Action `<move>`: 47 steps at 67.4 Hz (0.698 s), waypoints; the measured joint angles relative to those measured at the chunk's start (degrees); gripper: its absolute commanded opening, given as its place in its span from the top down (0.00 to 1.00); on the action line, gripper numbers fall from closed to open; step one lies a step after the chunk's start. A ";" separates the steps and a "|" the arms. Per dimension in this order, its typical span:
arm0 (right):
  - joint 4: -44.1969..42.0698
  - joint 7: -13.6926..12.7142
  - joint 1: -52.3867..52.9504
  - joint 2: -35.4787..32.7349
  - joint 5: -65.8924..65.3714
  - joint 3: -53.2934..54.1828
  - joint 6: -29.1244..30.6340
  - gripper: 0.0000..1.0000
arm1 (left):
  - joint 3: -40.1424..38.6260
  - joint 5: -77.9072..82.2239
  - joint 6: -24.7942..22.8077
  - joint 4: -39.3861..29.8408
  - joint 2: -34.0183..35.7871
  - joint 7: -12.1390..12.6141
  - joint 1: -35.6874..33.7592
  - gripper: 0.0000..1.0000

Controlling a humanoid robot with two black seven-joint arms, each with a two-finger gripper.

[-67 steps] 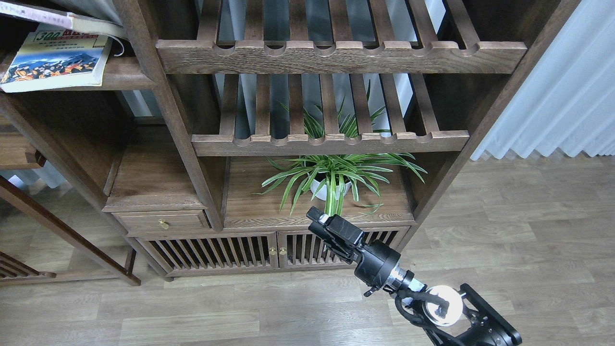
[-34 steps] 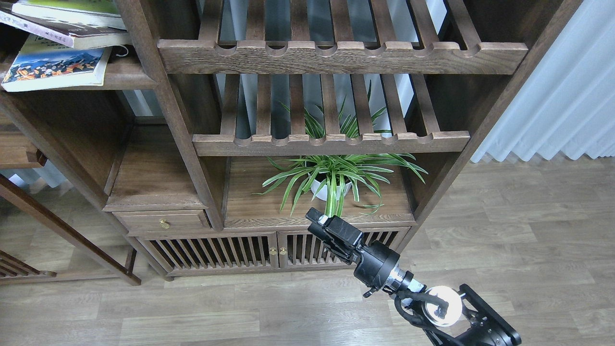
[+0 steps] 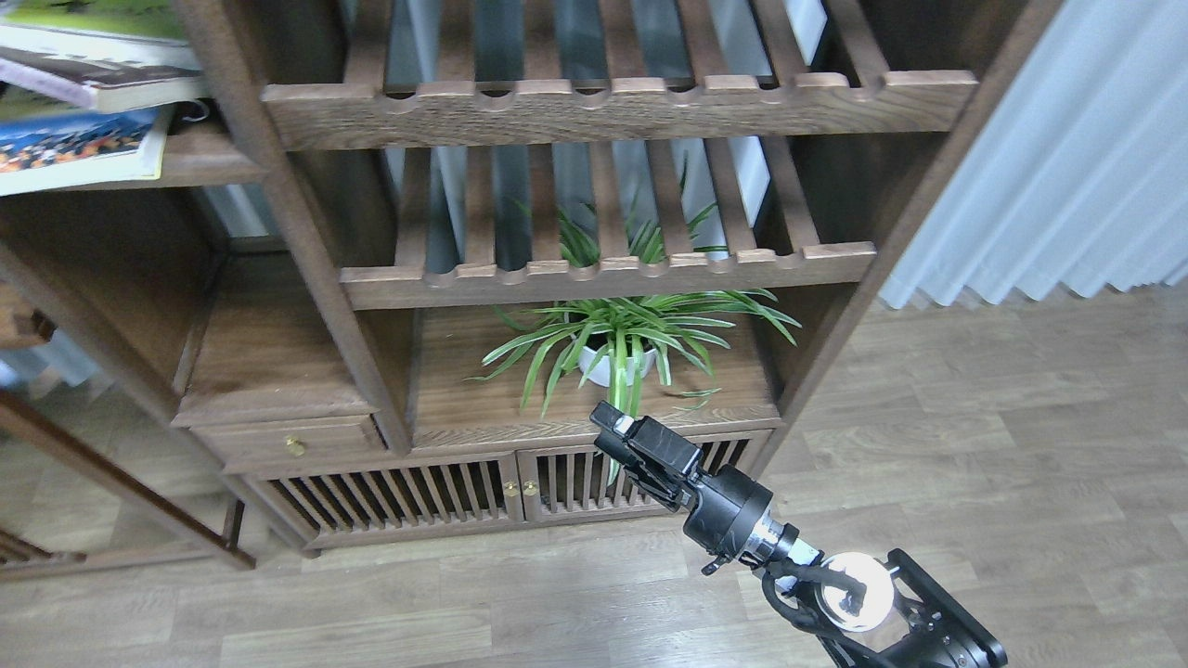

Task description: Organize books on shelf

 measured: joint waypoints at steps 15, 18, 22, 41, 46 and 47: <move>-0.08 -0.02 0.12 0.05 -0.05 -0.15 0.00 0.20 | 0.36 -0.09 -0.13 6.07 -1.28 -0.23 6.13 0.01; -0.09 -0.02 0.12 0.04 -0.05 -0.15 0.00 0.20 | 0.37 -0.09 -0.13 7.03 -1.76 -0.76 7.22 0.01; -0.09 -0.02 0.12 0.03 -0.05 -0.13 0.00 0.20 | 0.37 -0.09 -0.15 8.18 -2.13 -1.62 8.57 0.01; -0.10 -0.01 0.05 0.03 0.00 0.03 0.00 0.20 | 0.42 -0.15 -0.16 9.54 -3.64 -5.76 18.25 0.01; -0.10 -0.01 0.04 0.02 0.00 0.04 0.00 0.19 | 0.42 -0.86 -0.16 9.58 -6.21 -8.25 23.63 0.01; -0.10 -0.01 0.04 0.02 0.00 0.04 0.00 0.19 | 0.43 -0.95 -0.16 9.58 -6.46 -8.42 24.08 0.01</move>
